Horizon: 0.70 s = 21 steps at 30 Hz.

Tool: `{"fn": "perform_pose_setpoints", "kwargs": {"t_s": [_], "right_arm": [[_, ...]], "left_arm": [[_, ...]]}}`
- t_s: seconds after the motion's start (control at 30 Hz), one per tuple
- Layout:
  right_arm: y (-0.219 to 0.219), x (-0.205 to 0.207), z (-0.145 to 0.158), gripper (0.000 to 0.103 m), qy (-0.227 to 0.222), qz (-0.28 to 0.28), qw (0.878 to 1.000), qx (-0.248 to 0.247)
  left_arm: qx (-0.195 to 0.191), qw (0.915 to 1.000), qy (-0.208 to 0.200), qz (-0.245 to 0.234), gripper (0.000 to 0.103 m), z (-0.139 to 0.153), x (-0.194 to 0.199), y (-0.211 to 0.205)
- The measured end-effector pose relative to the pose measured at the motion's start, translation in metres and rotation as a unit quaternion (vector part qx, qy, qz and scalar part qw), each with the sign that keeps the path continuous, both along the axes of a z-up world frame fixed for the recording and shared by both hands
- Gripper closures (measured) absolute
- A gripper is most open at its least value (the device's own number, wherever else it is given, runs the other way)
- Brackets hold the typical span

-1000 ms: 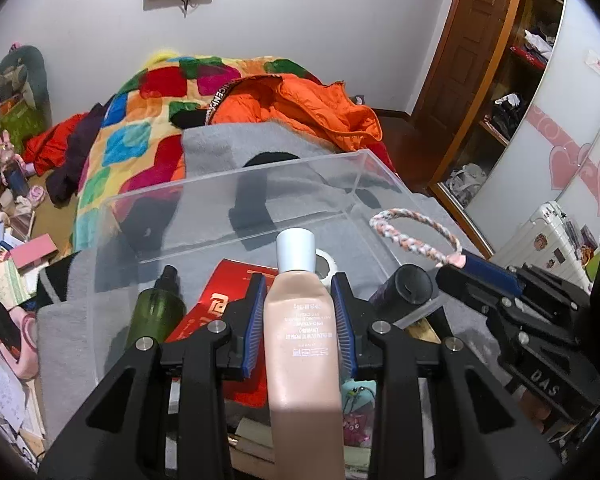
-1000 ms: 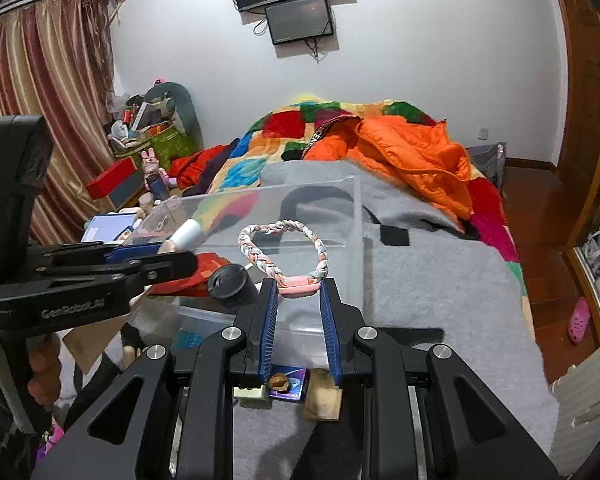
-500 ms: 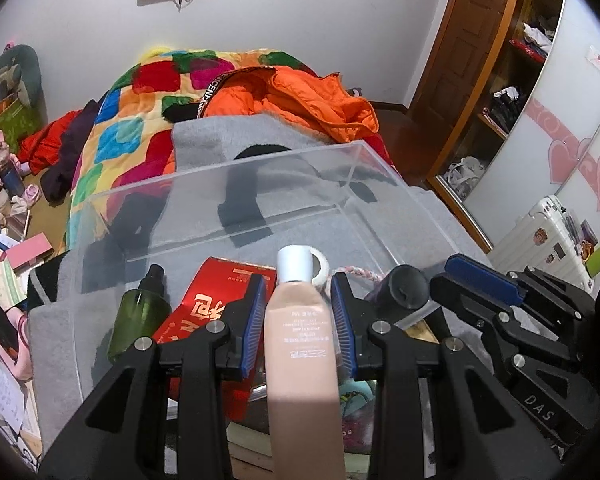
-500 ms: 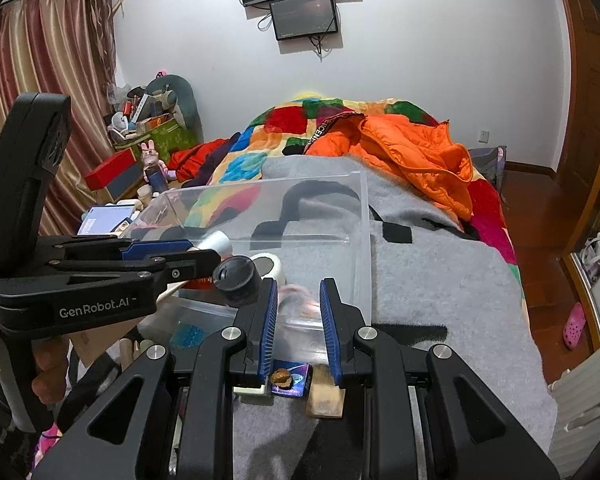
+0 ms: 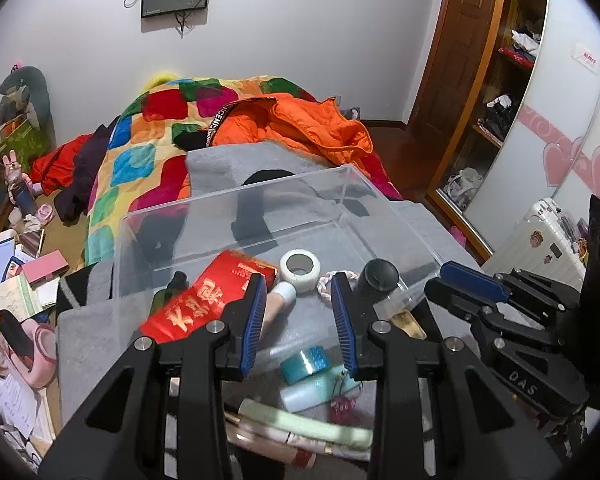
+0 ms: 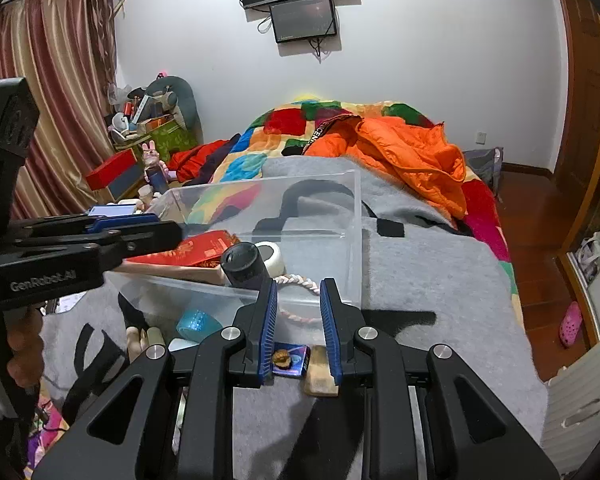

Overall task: Organize objects
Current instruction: 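Open the left tool to drop the beige tube while the right drops the bracelet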

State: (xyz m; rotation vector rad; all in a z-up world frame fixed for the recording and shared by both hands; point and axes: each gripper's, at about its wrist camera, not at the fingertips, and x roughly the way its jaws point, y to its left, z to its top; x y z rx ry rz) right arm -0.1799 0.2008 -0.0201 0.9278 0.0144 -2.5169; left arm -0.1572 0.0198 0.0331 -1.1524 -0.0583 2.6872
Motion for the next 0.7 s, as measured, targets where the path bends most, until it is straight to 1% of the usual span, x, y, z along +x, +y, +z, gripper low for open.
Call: {"fn": "perform_pose_setpoints", "kwargs": {"t_s": [0.07,0.13,0.2,0.27,0.37,0.4,0.43,0.5,0.63,0.67,0.7], "right_arm": [[0.002,0.004,0.001,0.081,0.003,0.000,1.000,0.002],[0.004,0.009,0.002,0.076,0.007,-0.001,1.000,0.006],[0.005,0.012,0.002,0.072,0.010,-0.003,1.000,0.011],[0.006,0.016,0.001,0.071,0.011,-0.004,1.000,0.015],[0.009,0.019,-0.002,0.068,0.008,-0.006,1.000,0.016],[0.010,0.020,-0.002,0.065,0.007,-0.007,1.000,0.016],[0.011,0.021,-0.003,0.061,0.006,-0.009,1.000,0.016],[0.014,0.022,-0.007,0.056,0.004,-0.013,1.000,0.018],[0.021,0.025,-0.018,0.048,-0.007,-0.019,0.999,0.027],[0.022,0.026,-0.022,0.048,-0.012,-0.019,0.999,0.031],[0.024,0.026,-0.027,0.048,-0.018,-0.020,0.999,0.037]], "left_arm": [[-0.002,1.0000,0.004,0.003,0.069,0.002,0.008,-0.002],[-0.003,0.9999,0.009,0.005,0.064,0.003,0.017,-0.005],[-0.005,0.9999,0.015,0.005,0.062,0.004,0.026,-0.008],[-0.012,0.9997,0.020,0.008,0.060,0.005,0.036,-0.009],[-0.019,0.9993,0.029,0.012,0.050,0.004,0.049,-0.014],[-0.022,0.9992,0.031,0.013,0.046,0.003,0.054,-0.016],[-0.022,0.9992,0.031,0.011,0.046,0.002,0.058,-0.017],[-0.025,0.9994,0.024,0.004,0.045,-0.006,0.065,-0.019],[-0.043,0.9991,-0.005,0.003,0.044,-0.031,0.070,-0.018],[-0.046,0.9988,-0.014,0.004,0.043,-0.038,0.071,-0.019],[-0.048,0.9986,-0.020,0.005,0.039,-0.044,0.072,-0.020]]}}
